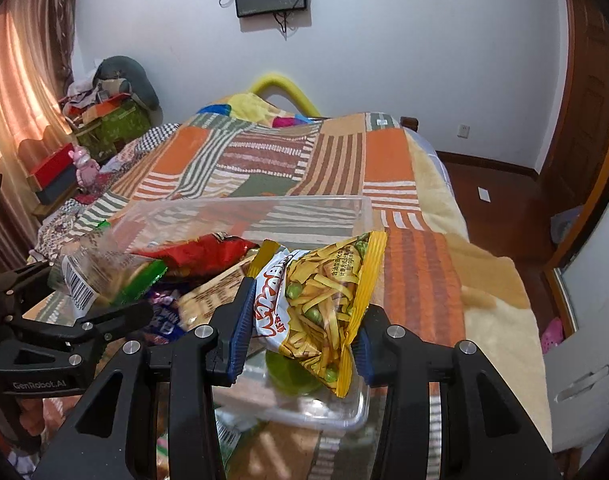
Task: Organize snacks
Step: 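Lower both held bags into the clear box and open both tools, then grasp the purple-labelled cake bar with the left tool while the right tool grasps the wrapped pastry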
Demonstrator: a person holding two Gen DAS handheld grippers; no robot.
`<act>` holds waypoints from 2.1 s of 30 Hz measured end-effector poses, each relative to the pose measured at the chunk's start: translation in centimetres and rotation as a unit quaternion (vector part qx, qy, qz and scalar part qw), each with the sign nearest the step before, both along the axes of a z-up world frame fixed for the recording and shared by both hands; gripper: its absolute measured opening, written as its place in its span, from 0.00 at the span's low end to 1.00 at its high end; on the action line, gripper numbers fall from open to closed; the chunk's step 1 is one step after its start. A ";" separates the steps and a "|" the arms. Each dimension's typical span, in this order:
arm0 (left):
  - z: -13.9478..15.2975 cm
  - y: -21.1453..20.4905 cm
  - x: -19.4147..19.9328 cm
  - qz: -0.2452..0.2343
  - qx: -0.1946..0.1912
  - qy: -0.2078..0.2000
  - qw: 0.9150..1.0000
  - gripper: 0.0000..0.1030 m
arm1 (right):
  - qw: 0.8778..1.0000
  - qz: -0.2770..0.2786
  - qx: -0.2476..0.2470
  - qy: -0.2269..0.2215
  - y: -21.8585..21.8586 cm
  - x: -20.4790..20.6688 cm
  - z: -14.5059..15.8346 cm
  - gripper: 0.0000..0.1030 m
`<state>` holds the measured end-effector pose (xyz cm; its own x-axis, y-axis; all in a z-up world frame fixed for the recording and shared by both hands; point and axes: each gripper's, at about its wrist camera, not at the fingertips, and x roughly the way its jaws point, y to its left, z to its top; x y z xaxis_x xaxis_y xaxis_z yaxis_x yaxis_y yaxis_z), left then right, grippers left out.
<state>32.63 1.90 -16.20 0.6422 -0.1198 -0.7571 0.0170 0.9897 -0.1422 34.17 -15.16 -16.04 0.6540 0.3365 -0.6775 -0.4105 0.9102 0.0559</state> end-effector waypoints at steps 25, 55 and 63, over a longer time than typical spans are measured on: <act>4.7 0.9 -7.2 -0.009 0.009 -0.058 0.998 0.99 | 1.000 0.020 0.000 -0.023 -1.6 -5.0 2.8 0.78; -1.6 -2.6 -18.1 -0.051 -0.010 0.046 0.998 0.99 | 0.995 0.040 -0.015 0.091 -0.2 -9.7 -4.2 0.87; -3.9 -4.6 -18.2 -0.055 0.044 0.047 0.996 0.99 | 0.996 0.019 -0.020 0.086 -2.1 -10.4 -3.2 0.86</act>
<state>14.44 -2.74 -20.07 0.5540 -0.1165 -0.8243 0.1172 0.9912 -0.0613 23.80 -17.26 -19.24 0.5143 0.3291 -0.7920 -0.4317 0.8973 0.0925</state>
